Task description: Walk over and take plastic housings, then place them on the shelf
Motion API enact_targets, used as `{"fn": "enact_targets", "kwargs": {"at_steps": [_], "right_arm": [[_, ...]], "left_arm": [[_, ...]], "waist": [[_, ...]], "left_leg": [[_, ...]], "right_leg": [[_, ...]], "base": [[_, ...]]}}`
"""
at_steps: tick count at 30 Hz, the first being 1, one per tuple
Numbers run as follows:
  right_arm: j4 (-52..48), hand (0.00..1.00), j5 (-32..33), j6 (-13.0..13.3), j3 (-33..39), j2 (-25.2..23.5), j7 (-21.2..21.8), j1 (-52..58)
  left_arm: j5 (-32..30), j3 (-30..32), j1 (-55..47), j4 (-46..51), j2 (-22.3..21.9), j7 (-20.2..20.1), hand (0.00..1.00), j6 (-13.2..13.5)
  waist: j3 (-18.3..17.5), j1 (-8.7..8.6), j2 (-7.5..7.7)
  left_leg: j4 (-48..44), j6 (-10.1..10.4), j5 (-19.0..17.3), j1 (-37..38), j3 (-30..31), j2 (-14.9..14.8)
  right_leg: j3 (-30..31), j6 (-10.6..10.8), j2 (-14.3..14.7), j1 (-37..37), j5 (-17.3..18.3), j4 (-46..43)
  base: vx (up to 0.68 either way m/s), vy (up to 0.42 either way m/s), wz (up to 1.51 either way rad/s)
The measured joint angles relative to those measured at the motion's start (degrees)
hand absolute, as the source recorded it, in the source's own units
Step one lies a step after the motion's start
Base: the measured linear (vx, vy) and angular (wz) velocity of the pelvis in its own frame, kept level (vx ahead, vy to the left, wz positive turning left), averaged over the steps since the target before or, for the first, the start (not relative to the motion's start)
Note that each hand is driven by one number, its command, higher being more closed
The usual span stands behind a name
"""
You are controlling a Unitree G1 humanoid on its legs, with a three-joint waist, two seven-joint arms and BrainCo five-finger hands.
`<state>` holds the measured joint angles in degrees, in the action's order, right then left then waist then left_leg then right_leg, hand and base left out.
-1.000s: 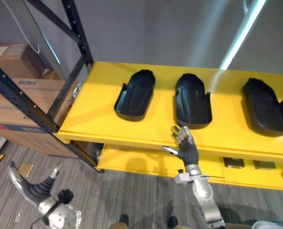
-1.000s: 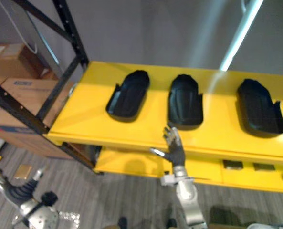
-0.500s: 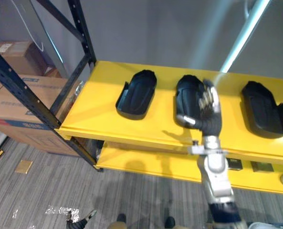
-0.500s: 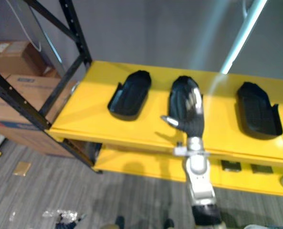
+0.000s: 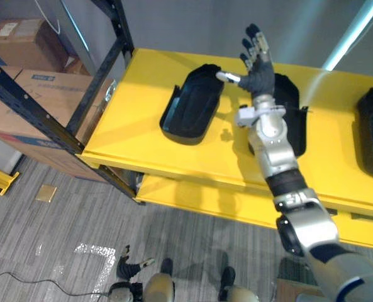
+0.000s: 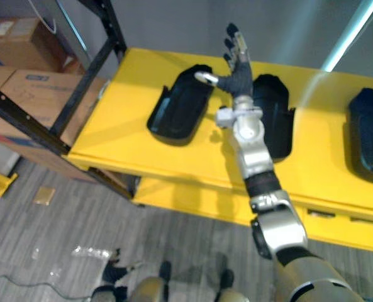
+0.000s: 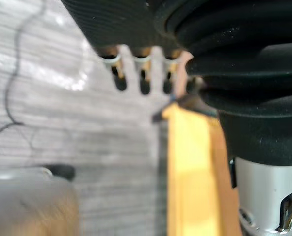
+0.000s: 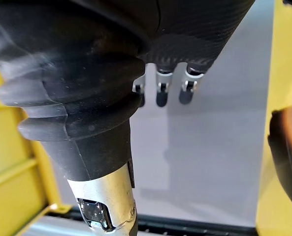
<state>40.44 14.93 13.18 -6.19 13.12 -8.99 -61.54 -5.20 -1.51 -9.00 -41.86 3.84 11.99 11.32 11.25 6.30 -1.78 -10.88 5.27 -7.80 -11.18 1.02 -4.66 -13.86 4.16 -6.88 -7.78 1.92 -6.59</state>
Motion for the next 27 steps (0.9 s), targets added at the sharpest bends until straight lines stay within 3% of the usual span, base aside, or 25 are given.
{"fn": "enact_targets", "kwargs": {"at_steps": [10,22,27], "right_arm": [[17.1,0.00,-5.8,-3.9,5.0,0.3,-5.6,-16.1],[25.9,0.00,-8.5,-6.9,10.4,-0.4,-6.7,-22.3],[28.7,0.00,-11.9,-8.4,14.5,-0.5,-8.8,-23.3]], "left_arm": [[0.7,-4.3,2.5,-0.1,0.3,0.3,0.00,1.0],[0.8,-6.1,4.6,-2.2,0.4,0.5,0.00,1.0],[0.8,-6.7,5.9,-2.8,0.4,0.7,0.00,1.0]], "waist": [[3.9,2.31,-3.13],[4.6,2.95,-3.92],[4.9,4.03,-4.47]], "left_leg": [[-2.4,0.0,0.0,-2.2,1.5,0.1],[-3.6,0.0,0.0,-4.1,3.0,0.1],[-3.7,0.4,0.3,-4.8,3.2,-0.3]], "right_leg": [[-0.3,-0.2,0.1,-0.2,-0.9,0.4],[-1.0,-0.1,1.1,-0.3,-1.6,1.5],[-1.5,-0.3,1.7,-0.3,-2.4,2.9]], "base": [[-0.02,0.003,0.05],[-0.03,-0.006,0.05],[0.00,-0.007,0.03]]}}
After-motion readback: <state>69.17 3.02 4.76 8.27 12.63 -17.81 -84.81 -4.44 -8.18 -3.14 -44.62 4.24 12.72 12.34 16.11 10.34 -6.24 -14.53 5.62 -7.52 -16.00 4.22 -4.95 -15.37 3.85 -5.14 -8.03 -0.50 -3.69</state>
